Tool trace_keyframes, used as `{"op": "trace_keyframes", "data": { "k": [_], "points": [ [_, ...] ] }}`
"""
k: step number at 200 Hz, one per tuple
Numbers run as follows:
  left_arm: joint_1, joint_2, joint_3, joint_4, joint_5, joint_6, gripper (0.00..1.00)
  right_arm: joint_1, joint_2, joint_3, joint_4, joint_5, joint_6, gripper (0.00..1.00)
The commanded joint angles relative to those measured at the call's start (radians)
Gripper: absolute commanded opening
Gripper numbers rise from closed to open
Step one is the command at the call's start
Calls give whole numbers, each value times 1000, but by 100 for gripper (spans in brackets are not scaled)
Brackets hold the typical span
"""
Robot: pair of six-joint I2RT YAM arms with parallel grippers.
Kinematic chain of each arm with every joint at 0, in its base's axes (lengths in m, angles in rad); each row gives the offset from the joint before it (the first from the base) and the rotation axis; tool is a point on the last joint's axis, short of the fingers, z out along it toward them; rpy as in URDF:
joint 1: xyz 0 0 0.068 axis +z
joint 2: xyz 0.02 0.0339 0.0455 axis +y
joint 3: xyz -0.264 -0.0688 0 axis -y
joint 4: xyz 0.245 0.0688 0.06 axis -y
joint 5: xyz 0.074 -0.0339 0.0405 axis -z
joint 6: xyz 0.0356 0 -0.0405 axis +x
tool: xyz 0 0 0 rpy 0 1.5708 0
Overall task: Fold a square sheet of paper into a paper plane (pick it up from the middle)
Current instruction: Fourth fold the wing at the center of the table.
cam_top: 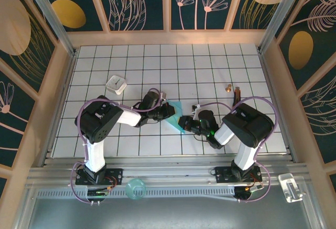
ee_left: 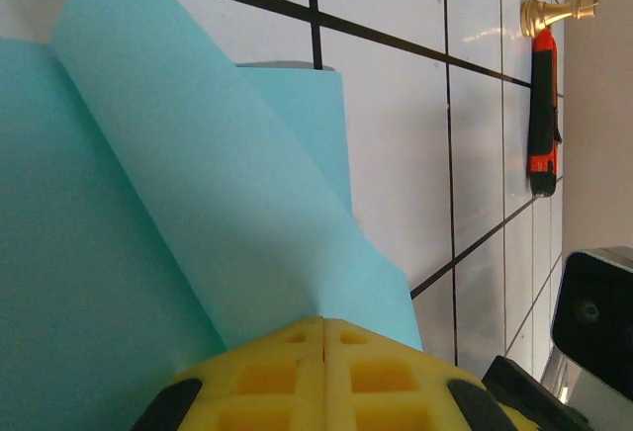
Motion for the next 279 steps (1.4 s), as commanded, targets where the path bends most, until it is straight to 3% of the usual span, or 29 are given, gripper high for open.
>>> {"op": "trace_keyframes", "data": {
  "k": [1,105,192,279],
  "points": [
    [-4,23,16,-24,-23,30,7,7,29,-10,-186,43,6,9],
    [-3,40,9,-55,-54,41,7,10,13,-6,-224,41,13,10],
    [-4,50,37,-201,-82,98,4,13,-8,4,-280,48,15,15],
    [-3,61,36,-205,-83,103,2,16,-101,-18,-326,29,0,18]
  ]
}}
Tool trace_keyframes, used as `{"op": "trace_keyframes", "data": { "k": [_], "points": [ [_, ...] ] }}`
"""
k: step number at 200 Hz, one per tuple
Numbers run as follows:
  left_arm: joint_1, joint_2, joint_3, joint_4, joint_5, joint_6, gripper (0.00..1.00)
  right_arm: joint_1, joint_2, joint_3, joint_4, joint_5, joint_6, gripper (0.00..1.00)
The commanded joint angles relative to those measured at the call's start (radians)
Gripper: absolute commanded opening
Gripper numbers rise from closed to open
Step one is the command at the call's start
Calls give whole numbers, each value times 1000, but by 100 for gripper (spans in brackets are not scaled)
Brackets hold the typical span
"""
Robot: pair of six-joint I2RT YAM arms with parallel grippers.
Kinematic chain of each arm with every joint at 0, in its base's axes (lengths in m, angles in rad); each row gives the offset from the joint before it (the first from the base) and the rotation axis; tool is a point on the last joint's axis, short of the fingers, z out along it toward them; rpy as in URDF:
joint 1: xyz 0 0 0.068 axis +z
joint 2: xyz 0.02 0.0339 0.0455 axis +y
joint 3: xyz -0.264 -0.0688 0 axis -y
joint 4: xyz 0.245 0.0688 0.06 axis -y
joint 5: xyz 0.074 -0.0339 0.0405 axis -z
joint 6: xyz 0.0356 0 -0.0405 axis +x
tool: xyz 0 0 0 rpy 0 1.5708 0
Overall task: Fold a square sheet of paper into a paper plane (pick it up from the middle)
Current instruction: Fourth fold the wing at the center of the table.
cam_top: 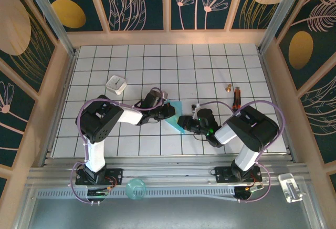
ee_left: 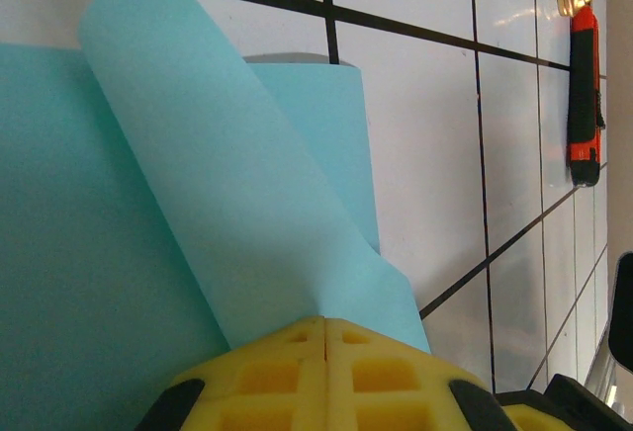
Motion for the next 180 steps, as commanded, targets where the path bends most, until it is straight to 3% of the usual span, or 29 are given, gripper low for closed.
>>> {"op": "trace_keyframes", "data": {
  "k": [1,91,180],
  "points": [
    [1,53,-9,-104,-54,29,2,8,-24,-43,-175,21,-18,18],
    [1,61,-10,-104,-66,11,1,-12,-314,-31,-441,76,-132,22],
    [0,53,-8,-99,-56,4,1,-9,-304,53,-478,38,-217,26]
  ]
}}
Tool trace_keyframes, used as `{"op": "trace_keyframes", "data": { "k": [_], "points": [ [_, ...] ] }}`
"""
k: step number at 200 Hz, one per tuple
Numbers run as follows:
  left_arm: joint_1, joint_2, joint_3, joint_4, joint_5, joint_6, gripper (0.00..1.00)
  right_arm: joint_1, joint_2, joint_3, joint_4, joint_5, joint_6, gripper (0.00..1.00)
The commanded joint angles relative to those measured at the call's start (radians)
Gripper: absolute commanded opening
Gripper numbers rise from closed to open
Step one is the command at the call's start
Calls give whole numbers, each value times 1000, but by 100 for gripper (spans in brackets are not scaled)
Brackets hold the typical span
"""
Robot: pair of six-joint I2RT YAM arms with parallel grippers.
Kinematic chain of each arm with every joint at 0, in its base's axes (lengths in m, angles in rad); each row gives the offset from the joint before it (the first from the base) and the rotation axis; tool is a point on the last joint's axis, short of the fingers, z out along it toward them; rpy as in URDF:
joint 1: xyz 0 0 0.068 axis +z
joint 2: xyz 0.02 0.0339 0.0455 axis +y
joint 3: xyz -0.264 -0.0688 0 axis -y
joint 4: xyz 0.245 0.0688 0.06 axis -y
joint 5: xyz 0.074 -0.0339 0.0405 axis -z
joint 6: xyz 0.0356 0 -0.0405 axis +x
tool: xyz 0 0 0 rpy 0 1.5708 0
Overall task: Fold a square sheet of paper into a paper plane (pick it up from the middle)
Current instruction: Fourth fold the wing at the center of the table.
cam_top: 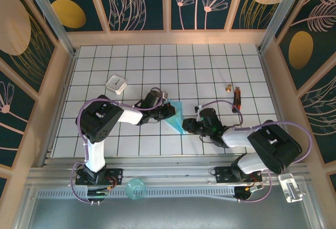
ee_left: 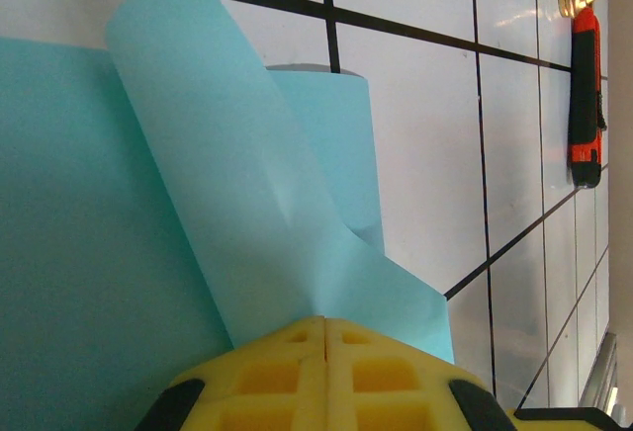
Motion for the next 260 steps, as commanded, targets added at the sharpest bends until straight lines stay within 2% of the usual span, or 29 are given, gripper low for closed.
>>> {"op": "trace_keyframes", "data": {
  "k": [1,79,128,145,194,235,260],
  "points": [
    [1,52,-10,-97,-53,5,1,-3,-18,47,-46,-6,-53,26],
    [1,51,-10,-98,-52,8,1,20,59,99,-50,-20,-75,27],
    [2,49,-9,-98,-55,5,1,8,19,171,-261,104,-205,27],
    [1,50,-9,-100,-55,7,1,-11,-9,181,-305,95,-226,29],
    [1,50,-9,-103,-58,9,1,-13,-66,172,-321,18,-165,38],
    [1,50,-8,-105,-57,10,1,59,-8,229,-409,117,-80,41],
    [1,48,-8,-103,-57,9,1,92,48,260,-393,135,-68,40]
  ]
}}
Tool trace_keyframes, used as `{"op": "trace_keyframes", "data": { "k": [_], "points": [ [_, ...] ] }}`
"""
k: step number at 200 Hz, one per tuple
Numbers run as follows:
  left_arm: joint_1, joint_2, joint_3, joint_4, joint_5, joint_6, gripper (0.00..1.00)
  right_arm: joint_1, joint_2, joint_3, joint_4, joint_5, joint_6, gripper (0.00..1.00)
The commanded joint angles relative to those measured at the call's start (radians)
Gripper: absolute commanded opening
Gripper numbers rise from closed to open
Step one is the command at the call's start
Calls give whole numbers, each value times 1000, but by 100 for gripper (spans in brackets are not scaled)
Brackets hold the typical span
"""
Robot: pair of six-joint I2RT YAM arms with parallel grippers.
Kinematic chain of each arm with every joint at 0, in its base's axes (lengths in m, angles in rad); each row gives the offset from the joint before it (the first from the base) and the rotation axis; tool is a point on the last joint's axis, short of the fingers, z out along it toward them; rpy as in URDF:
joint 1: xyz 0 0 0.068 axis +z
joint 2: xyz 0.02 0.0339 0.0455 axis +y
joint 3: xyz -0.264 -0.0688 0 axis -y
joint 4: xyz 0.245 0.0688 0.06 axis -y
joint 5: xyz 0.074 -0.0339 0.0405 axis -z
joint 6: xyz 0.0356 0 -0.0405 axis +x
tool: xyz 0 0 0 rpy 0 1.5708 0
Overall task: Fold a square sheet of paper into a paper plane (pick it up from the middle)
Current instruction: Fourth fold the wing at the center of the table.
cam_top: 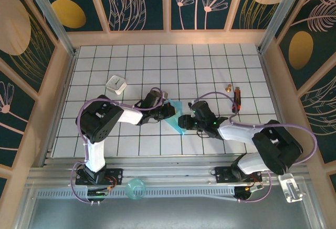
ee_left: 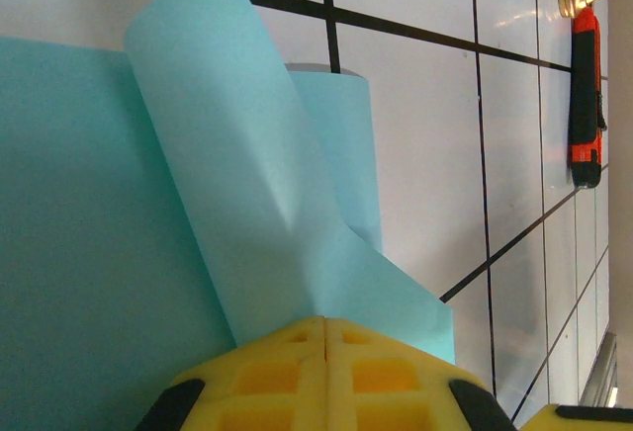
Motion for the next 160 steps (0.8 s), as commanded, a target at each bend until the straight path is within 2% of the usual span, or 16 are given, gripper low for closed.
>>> {"op": "trace_keyframes", "data": {
  "k": [1,67,115,160],
  "points": [
    [1,49,-8,-103,-57,9,1,28,49,45,-22,50,37,40],
    [1,39,-12,-97,-57,6,2,45,149,107,3,52,2,36],
    [2,36,-10,-93,-49,-1,4,39,166,98,39,54,5,27],
    [1,34,-12,-88,-47,-7,4,1,153,45,157,-28,24,23]
  ]
}}
